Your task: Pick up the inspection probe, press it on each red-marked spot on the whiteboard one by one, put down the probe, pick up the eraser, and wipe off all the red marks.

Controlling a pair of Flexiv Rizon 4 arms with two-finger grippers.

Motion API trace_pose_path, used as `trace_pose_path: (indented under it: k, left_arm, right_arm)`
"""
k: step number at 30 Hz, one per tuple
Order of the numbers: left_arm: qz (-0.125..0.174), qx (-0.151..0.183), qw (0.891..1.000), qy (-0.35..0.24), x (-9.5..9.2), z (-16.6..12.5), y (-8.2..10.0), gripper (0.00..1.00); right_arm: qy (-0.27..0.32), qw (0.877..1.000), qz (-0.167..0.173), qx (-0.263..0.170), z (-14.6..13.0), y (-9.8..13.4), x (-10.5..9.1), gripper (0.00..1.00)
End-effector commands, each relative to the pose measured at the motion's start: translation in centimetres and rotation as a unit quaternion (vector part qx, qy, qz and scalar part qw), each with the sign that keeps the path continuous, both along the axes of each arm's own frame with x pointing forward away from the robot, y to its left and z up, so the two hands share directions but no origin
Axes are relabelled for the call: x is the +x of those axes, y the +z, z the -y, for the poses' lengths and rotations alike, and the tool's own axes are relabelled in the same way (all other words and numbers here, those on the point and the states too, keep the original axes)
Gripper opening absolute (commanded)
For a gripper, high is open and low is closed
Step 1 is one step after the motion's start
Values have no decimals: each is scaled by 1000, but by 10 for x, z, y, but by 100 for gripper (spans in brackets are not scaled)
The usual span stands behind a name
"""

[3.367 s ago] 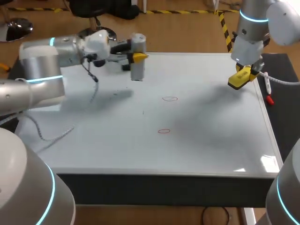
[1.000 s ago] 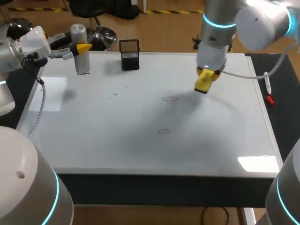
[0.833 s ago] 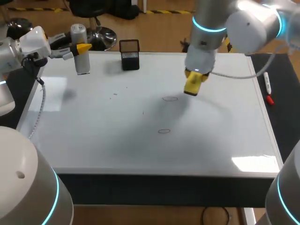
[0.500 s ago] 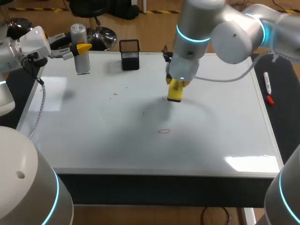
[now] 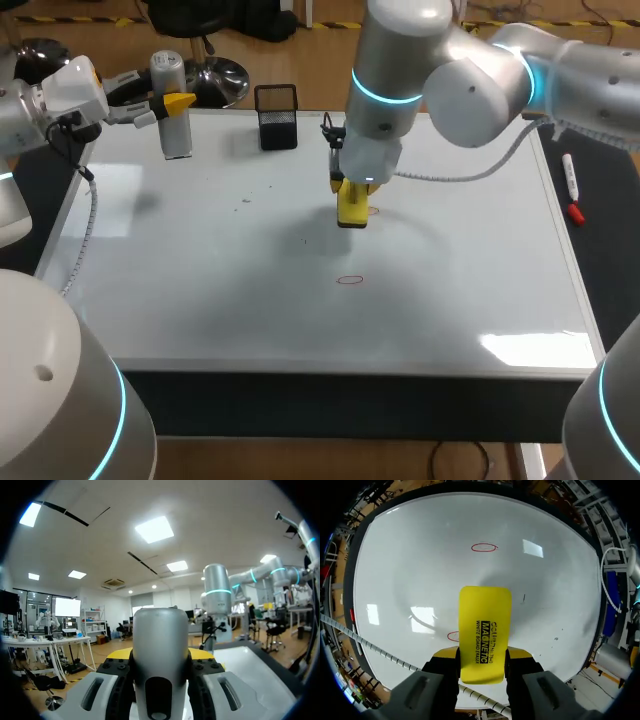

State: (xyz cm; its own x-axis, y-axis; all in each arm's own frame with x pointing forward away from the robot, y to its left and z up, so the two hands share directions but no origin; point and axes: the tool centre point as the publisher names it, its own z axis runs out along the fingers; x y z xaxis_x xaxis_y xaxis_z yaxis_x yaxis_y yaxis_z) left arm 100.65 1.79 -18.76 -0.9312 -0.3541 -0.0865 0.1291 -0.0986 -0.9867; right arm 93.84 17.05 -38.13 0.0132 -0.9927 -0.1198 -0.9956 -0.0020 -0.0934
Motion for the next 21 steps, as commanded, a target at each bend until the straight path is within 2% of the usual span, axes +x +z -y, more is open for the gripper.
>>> trace_pose_path:
  k: [1, 21]
  left_arm:
    - [0, 1, 1000, 3, -1, 1, 2, 0]
    - [0, 1, 1000, 3, -1, 1, 2, 0]
  right_arm:
    - [11, 1000, -1, 1, -8, -13, 6, 0]
    - [50, 999, -15, 4, -11, -42, 4, 0]
